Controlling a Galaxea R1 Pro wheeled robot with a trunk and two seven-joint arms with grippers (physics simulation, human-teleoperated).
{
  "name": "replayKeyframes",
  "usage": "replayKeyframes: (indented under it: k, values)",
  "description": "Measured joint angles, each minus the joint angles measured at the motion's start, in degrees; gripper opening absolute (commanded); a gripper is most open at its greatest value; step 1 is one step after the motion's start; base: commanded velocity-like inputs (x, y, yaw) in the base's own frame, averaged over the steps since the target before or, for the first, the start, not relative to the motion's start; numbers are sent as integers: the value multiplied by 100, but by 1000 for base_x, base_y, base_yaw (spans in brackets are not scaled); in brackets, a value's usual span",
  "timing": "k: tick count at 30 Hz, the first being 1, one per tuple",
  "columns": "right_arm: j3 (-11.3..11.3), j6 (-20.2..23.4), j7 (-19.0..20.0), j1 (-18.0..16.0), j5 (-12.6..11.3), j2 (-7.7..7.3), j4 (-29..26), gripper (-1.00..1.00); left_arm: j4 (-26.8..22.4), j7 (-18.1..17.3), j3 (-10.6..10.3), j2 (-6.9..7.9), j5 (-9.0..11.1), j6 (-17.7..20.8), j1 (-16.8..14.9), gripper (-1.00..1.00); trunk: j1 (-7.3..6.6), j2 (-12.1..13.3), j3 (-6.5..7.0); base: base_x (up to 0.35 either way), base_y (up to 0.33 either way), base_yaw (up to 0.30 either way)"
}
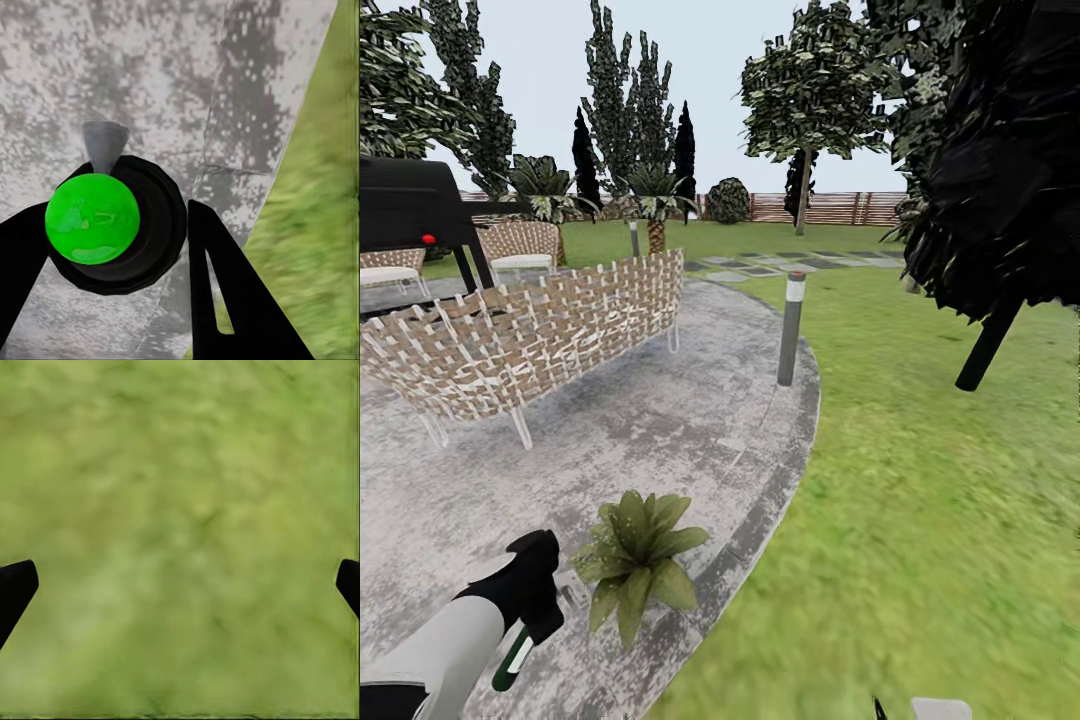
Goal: Pick up the pesticide atomizer in the garden and spray insectifuge to fully cover both potted plants in the garden.
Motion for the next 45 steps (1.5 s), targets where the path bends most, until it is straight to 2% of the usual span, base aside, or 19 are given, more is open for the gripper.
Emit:
replayKeyframes:
  k: [8, 18, 23, 26, 37, 45]
  values:
    - [1, 2, 1, 0, -1, 7, -8, 100, 66, 9, 18, 78, 1, 9, 0, -100, -2, 0, 0, -34, -16, 184]
    - [-6, 2, 1, 0, -1, 6, -17, 100, -24, -21, -21, 2, -10, 58, -90, -100, -2, 0, 0, 0, 0, 5]
    - [-7, 2, -3, 0, -1, 0, -17, 100, -37, -14, -15, 162, -28, 52, -47, -100, -2, 0, 0, 0, 0, 0]
    - [-7, 1, -6, 0, -1, -2, -17, 100, -37, -13, -23, 174, -14, 58, -30, -100, -2, 0, 0, 0, -29, 31]
    - [-8, 0, -7, 0, -1, 0, -17, 100, -2, 11, -18, 137, -13, 54, -26, -100, 0, 0, 0, -92, -229, 184]
    - [-7, 0, -7, -1, -1, 4, -16, 100, 25, 4, 3, 133, -5, 54, -25, -100, -4, 0, 0, 111, -250, 134]
